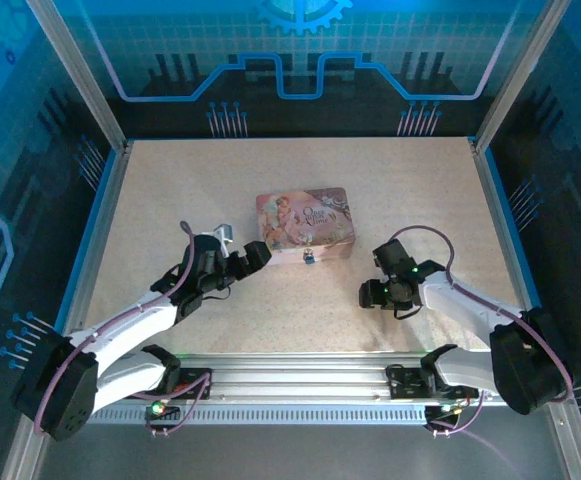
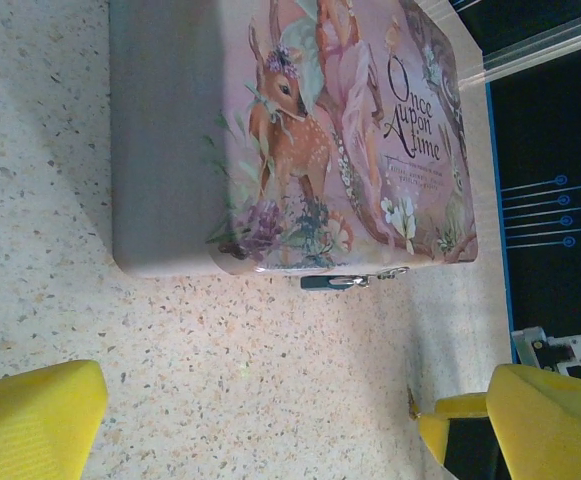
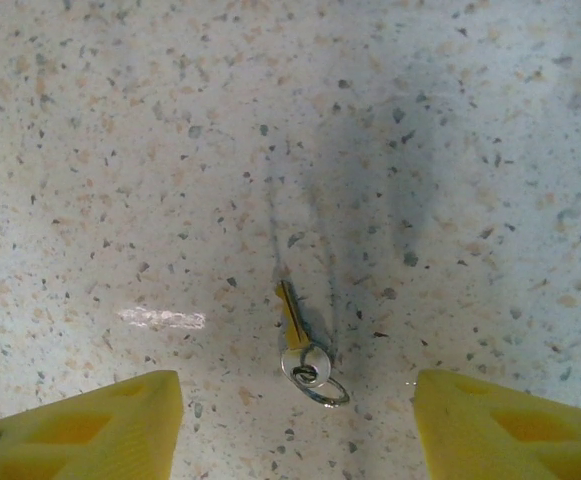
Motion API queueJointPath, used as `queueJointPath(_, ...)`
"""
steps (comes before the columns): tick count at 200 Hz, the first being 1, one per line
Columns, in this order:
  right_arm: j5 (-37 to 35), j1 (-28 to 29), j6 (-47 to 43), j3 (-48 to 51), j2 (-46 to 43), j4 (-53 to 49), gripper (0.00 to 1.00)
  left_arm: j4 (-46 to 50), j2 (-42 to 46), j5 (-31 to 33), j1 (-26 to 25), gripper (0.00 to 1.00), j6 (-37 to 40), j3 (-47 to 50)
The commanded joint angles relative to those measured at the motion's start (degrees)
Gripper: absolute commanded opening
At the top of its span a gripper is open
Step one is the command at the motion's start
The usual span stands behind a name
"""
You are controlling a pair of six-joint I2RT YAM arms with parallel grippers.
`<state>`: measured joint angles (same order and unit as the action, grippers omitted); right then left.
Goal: Unlock the padlock with the key
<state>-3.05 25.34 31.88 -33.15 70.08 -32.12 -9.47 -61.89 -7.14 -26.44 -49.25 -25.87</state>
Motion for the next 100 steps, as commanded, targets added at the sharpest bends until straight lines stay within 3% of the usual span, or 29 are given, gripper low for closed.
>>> queueJointPath(1,-0.63,0.91,0.47,-0.07,0.51,-0.84,0.55,-0.02,-0.22,1.07,-0.63,0.99,0.16,-0.72)
queueJointPath(79,-1.43,1.29,0.38,-0.33,2.45,-0.3,0.35,0.87,-0.59,1.25,-0.68,0.99,0.39,-1.39)
queueJointPath(100,-1.61,1.38,0.47,-0.56,2.89,-0.44,0.34,0.87,-0.56,1.16,-0.72,0.99,0.35,-1.4)
